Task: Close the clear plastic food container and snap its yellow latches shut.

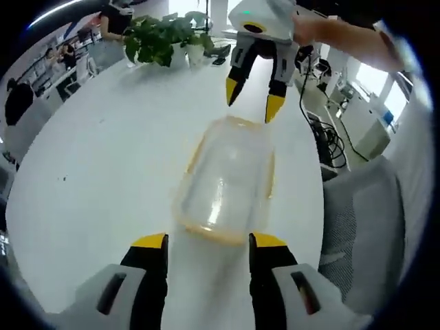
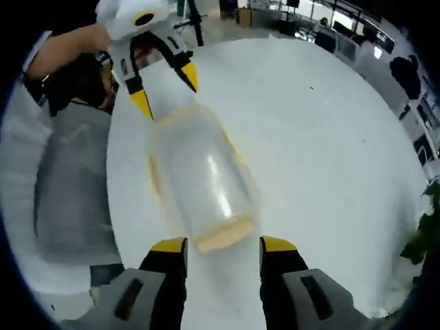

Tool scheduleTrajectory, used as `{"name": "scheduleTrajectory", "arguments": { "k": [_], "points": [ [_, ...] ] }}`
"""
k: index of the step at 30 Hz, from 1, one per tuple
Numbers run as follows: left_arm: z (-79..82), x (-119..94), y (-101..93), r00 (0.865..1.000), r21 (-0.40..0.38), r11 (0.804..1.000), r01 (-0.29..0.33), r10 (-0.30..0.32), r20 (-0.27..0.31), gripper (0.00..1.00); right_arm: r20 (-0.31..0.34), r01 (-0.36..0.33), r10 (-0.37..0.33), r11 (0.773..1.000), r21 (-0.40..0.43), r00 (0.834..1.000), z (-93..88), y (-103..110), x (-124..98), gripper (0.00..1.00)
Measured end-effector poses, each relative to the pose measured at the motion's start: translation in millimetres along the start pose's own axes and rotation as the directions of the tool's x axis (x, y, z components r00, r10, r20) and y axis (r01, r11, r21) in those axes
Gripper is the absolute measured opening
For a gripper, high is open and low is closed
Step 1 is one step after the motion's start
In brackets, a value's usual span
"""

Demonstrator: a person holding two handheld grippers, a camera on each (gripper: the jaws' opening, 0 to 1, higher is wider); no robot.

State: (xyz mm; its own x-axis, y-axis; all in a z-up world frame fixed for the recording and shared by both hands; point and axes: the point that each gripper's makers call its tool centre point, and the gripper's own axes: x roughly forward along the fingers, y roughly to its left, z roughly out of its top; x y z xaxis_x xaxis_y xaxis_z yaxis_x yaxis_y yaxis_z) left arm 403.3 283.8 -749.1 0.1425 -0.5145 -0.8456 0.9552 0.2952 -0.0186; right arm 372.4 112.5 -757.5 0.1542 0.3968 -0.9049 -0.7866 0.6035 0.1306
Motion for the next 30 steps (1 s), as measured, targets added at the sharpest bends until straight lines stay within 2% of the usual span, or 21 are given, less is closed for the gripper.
{"name": "scheduleTrajectory", "arguments": {
  "k": [1,2,4,5,6,8,9,10,11,12,13,14,16,17,22,25,28,29,30],
  "points": [
    [-2.2,0,1.4,1.0,-0.038,0.999,-0.01,0.01,-0.01,0.47,-0.004,0.009,-0.009,1.0,0.019,1.0,-0.9,-2,0,0.39],
    [0.5,0,1.5,1.0,-0.099,0.995,-0.008,0.009,0.011,0.47,-0.002,0.028,-0.028,0.998,0.051,1.0,-0.7,-5,0,0.38],
    [2.7,-1,2.5,0.999,-0.23,0.973,-0.014,0.02,0.027,0.47,0.007,0.026,-0.027,0.993,0.118,1.0,1.4,-3,1,0.38],
    [6.1,0,2.9,0.999,-0.269,0.963,-0.006,0.02,0.05,0.47,0.017,0.033,-0.036,0.986,0.163,0.999,3.7,-3,2,0.39],
    [4.0,0,6.4,0.998,-0.302,0.953,-0.03,0.043,0.039,0.46,0.023,0.034,-0.039,0.983,0.182,0.999,5.2,-3,2,0.39],
    [-1.8,0,9.2,0.998,-0.322,0.945,-0.061,0.066,0.004,0.46,0.018,0.064,-0.071,0.963,0.263,0.997,5.6,-8,1,0.39],
    [-3.9,1,7.0,0.997,-0.393,0.917,-0.07,0.071,-0.011,0.46,0.02,0.071,-0.08,0.951,0.301,0.997,6.8,-9,1,0.39],
    [-1.4,3,4.0,0.998,-0.415,0.908,-0.052,0.059,0.005,0.46,0.015,0.077,-0.087,0.943,0.323,0.996,6.5,-9,1,0.39],
    [-2.2,4,-0.2,0.999,-0.464,0.885,-0.039,0.044,0.001,0.46,0.009,0.083,-0.091,0.938,0.336,0.996,6.2,-10,1,0.39],
    [-3.9,4,-0.3,0.999,-0.487,0.872,-0.05,0.05,-0.012,0.45,-0.001,0.094,-0.101,0.931,0.353,0.995,5.5,-11,1,0.39],
    [-3.1,5,1.9,0.998,-0.475,0.878,-0.06,0.065,-0.007,0.45,0.004,0.1,-0.109,0.926,0.365,0.994,6.6,-12,1,0.39],
    [-6.0,6,0.7,0.997,-0.507,0.859,-0.073,0.07,-0.025,0.45,0.006,0.099,-0.11,0.914,0.393,0.994,7.3,-12,2,0.39],
    [-3.5,8,-4.5,0.998,-0.533,0.844,-0.056,0.059,-0.012,0.45,0.015,0.091,-0.106,0.906,0.414,0.994,9.1,-10,4,0.38],
    [-3.3,9,-5.9,0.998,-0.556,0.829,-0.057,0.061,-0.011,0.45,0.015,0.087,-0.103,0.902,0.424,0.995,9.6,-9,5,0.38],
    [-5.9,16,-11.5,0.998,-0.566,0.822,-0.064,0.055,-0.033,0.42,0.012,0.075,-0.091,0.882,0.465,0.996,9.3,-5,12,0.38],
    [-5.7,21,-14.7,0.999,-0.601,0.798,-0.051,0.046,-0.023,0.42,0.013,0.062,-0.079,0.867,0.495,0.997,8.5,-3,16,0.39],
    [-7.5,26,-17.0,0.999,-0.603,0.796,-0.051,0.041,-0.031,0.41,0.009,0.055,-0.069,0.857,0.513,0.998,6.9,-1,19,0.38],
    [-3.6,26,-18.1,0.999,-0.621,0.783,-0.034,0.038,-0.008,0.4,0.011,0.053,-0.068,0.855,0.516,0.998,6.7,-1,20,0.38],
    [-4.4,25,-18.0,0.999,-0.618,0.785,-0.036,0.036,-0.012,0.39,0.009,0.052,-0.066,0.855,0.516,0.998,5.8,0,21,0.37]
  ]
}}
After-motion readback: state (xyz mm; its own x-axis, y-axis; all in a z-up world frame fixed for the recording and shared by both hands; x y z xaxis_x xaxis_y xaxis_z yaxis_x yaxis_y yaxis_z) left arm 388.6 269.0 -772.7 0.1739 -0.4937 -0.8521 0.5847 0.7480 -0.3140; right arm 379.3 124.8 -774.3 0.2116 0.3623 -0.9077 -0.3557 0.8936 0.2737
